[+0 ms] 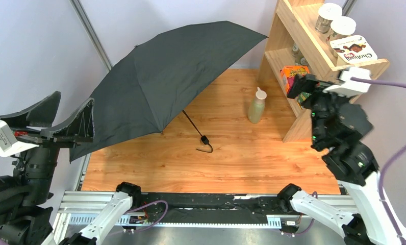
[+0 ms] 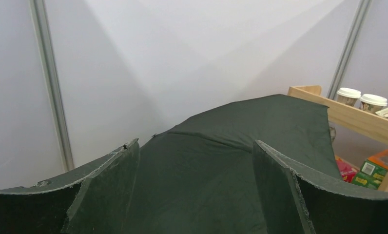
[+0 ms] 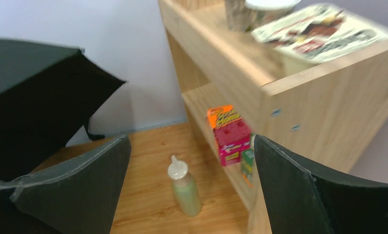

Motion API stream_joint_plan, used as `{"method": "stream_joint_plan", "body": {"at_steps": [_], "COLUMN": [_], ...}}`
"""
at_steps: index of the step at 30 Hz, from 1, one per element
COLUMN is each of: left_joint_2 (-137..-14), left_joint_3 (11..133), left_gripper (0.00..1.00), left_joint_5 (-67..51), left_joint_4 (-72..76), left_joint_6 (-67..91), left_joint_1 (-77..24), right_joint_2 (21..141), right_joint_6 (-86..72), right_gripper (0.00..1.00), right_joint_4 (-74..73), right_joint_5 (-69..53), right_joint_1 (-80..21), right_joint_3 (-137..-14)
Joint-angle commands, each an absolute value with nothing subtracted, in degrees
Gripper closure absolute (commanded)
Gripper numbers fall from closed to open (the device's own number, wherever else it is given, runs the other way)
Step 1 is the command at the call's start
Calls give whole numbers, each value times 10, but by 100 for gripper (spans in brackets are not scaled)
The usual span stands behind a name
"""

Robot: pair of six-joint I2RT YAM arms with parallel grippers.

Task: Put away the umbrella

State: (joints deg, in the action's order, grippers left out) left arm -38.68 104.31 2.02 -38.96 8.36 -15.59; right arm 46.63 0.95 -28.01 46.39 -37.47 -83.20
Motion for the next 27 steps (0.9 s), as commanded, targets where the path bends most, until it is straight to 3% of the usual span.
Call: {"method": "stream_joint_plan", "body": {"at_steps": [1,4,8,12,18,23,27], "left_joint_2": [-371,-364,-353,-336,-275,-237,-225], "left_joint_3": [1024,1020,1023,1021,995,1004,1012], "left_gripper": [9,9,9,9,9,9,9], "left_joint_5": [38,44,41,34,-31,-140,-246], "left_joint_4": [-419,-434,-460,-479,-468,-459,-461], "left_joint_6": [54,54,60,59,61,73,93], "left_joint_1": [-152,-152,-152,-152,-152,-151,-152], "right_joint_2": [533,543,560,680,925,1064,1134], "right_joint_6": [-88,-169,-240,-212,-142,-131,-146], "right_gripper": [0,0,0,0,0,0,14], "right_joint_4": [-290,-233,-79,37,203,289,293], "right_joint_5": [442,349,105,-97,-192,-169,-95], "right_joint_1": [-380,-383,-388,-405,-436,-452,-461], "right_joint_3": [-775,-688,-572,-550,-619,-711,-783]}}
